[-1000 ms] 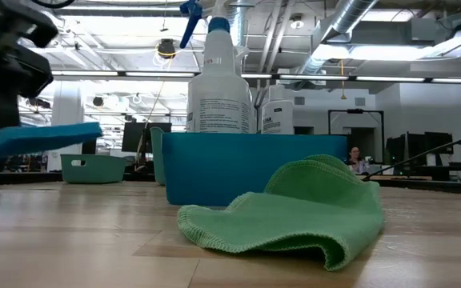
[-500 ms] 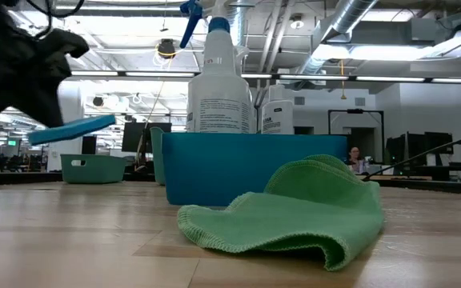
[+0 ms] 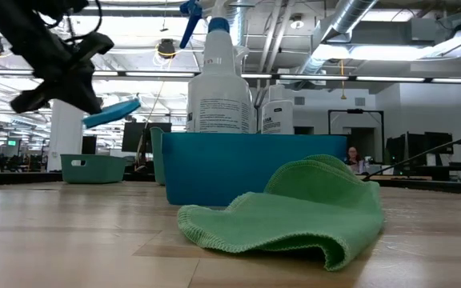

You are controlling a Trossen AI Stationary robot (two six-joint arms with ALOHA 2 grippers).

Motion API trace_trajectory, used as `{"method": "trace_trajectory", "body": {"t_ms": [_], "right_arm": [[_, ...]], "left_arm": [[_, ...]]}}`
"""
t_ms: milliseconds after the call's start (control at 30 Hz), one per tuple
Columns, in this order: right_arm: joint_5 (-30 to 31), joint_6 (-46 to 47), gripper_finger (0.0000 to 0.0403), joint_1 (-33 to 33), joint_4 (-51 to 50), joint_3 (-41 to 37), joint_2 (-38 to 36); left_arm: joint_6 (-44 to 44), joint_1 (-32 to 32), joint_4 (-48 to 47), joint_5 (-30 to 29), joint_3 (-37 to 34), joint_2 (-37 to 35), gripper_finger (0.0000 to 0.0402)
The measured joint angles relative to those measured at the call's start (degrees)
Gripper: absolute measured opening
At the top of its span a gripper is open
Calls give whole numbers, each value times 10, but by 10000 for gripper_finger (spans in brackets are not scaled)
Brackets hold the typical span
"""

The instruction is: Pick & Place Kitchen Items

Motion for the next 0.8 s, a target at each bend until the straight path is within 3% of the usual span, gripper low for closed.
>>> {"method": "trace_trajectory", "body": {"t_ms": [267, 533, 800], "right_arm": [[0, 5, 132, -13, -1, 0, 0], [0, 15, 132, -15, -1, 0, 0], [0, 20, 132, -20, -2, 0, 0]], "left_arm": [[131, 191, 118, 122, 0, 2, 0], [208, 386, 196, 269, 1, 11, 0], [294, 528, 199, 371, 78, 86, 0]]}}
